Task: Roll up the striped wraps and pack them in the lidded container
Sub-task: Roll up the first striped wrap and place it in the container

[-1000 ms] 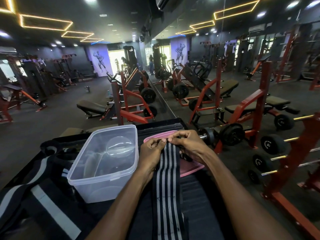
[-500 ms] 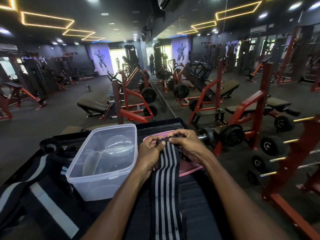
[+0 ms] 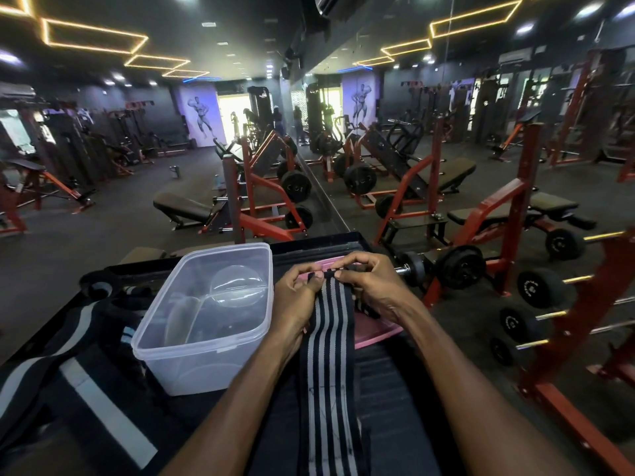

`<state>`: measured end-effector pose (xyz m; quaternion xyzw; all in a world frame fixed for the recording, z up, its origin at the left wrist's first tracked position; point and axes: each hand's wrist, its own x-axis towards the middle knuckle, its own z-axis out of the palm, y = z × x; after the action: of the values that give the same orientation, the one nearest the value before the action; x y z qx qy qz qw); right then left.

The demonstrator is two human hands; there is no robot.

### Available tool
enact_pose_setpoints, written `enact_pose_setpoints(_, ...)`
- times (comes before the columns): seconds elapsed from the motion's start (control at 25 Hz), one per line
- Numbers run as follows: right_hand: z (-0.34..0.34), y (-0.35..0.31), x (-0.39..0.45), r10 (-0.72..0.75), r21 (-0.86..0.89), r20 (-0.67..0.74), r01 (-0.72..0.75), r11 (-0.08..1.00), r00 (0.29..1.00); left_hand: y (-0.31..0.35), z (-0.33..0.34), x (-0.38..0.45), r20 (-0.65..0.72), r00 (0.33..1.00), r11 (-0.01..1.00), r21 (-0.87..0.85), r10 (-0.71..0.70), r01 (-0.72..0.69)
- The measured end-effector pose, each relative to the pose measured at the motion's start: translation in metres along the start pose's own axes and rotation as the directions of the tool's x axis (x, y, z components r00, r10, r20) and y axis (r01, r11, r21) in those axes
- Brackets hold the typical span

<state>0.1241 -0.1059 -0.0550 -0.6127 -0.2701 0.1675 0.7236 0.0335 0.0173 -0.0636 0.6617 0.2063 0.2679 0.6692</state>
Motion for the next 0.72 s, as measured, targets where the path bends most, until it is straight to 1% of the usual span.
enact_pose_setpoints(0.12,0.0002,0.0012,0.0009,0.008,0.03,-0.001,-0.008,1.0,1.0,-0.0016,0.0001,0.0017,-0.008,1.0,1.0,-0.01,0.005,-0.005)
enact_pose_setpoints(0.24,-0.0002,0.0004,0.0009,0.052,0.072,0.012,-0.053,0.996,0.999,0.0005,0.0017,0.0005,-0.001,1.0,0.999,-0.049,-0.001,0.001)
enact_pose_setpoints(0.4,0.0004,0.0,0.0026,0.062,0.042,-0.005,-0.061,0.997,0.998,0.0023,0.0008,-0.0008,0.022,0.999,0.999,-0.044,-0.025,0.025)
enact_pose_setpoints(0.52,-0.0003,-0.0017,0.0003,0.083,0.013,0.008,-0.083,0.996,0.996,0.0011,-0.0009,0.0004,0.018,1.0,1.0,-0.009,-0.014,0.014)
enact_pose_setpoints(0.64,-0.0024,-0.001,0.0006,0.037,-0.03,-0.014,-0.038,0.999,0.999,0.0002,-0.0006,0.0002,0.015,0.999,0.999,-0.03,-0.029,0.029)
enact_pose_setpoints(0.72,-0.0007,-0.0015,0.0,0.019,-0.021,-0.024,-0.02,1.0,1.0,-0.0002,0.0005,-0.0004,0.008,1.0,0.999,-0.044,-0.007,0.007)
